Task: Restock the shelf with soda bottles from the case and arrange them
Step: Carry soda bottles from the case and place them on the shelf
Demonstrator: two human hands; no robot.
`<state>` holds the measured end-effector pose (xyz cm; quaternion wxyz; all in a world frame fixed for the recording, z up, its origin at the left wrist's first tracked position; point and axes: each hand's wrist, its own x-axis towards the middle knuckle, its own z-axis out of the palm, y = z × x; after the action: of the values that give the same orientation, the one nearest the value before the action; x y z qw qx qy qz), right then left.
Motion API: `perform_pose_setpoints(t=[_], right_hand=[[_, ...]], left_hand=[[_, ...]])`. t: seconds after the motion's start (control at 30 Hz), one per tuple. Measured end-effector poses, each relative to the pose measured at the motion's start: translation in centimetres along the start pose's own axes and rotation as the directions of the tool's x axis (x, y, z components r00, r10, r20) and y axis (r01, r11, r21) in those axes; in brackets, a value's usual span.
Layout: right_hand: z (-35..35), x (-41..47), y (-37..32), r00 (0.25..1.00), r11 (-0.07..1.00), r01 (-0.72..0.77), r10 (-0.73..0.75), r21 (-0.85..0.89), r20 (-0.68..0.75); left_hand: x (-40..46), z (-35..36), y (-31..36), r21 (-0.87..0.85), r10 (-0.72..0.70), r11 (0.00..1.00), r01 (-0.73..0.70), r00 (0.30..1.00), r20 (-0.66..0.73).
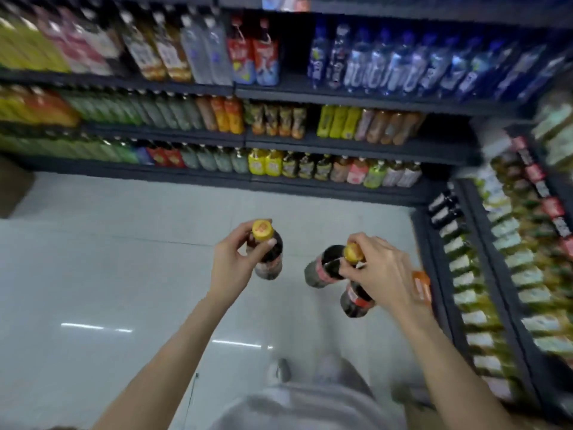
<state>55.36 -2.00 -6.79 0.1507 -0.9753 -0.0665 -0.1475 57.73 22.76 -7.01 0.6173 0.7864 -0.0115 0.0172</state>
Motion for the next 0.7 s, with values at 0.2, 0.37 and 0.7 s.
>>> perform_pose_setpoints(t=[0.2,0.37,0.7], right_hand=[[5.3,16.2,-10.5,0.966,0.956,0.253,-0.258,0.146,0.017],[9.4,29.7,-18.5,0.922,0.898,0.381,-0.387,0.220,-0.017],[15.0,53.1,-33.4,0.845,0.780,0.532,-0.515,0.329,-0.143]], left_hand=[[8.3,-12.3,-0.5,0.032,0.037,0.999,-0.029,0.953,-0.300],[16.4,-21.3,-1.4,0.050,0.066,0.998,-0.047,0.867,-0.493],[35.4,-38.1,-0.9,0.083,0.213,0.974,-0.209,0.743,-0.635]])
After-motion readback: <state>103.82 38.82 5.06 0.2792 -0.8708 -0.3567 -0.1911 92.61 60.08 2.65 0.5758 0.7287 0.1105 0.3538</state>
